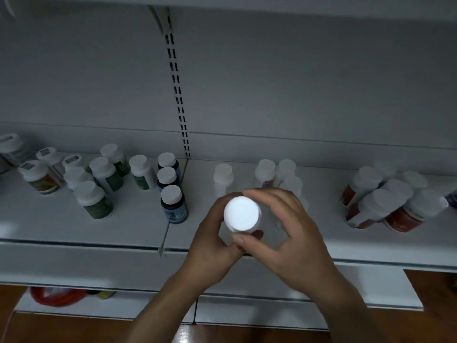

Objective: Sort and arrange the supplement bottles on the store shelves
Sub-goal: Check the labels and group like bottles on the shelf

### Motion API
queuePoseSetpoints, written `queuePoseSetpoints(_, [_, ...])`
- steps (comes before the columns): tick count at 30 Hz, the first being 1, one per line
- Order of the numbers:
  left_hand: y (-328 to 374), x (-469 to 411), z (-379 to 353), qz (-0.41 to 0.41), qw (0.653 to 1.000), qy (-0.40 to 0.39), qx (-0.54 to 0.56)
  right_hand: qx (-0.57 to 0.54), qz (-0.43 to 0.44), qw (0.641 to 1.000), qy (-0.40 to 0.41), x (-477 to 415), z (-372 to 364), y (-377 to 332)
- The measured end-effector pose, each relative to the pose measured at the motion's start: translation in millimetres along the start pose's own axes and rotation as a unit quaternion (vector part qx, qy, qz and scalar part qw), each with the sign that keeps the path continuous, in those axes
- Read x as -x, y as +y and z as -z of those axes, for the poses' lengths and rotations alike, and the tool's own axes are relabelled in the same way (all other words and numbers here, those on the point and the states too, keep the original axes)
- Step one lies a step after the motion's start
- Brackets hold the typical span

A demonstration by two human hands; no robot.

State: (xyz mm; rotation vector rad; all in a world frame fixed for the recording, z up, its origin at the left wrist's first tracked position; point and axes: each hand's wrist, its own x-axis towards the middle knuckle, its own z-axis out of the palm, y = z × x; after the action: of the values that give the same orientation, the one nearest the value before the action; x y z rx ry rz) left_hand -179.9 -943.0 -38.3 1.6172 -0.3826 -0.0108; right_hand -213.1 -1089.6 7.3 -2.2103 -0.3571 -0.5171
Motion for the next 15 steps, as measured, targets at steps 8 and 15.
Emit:
queuePoseSetpoints(8, [6,3,3,-0.050,0.997,-0.006,-0.061,-0.093,-0.034,0.994,0.036,8,5,1])
queuePoseSetpoints(15, [8,1,8,-0.067,0.995,0.064,0.022,-0.435,-0.263,0.860,0.046,7,0,13])
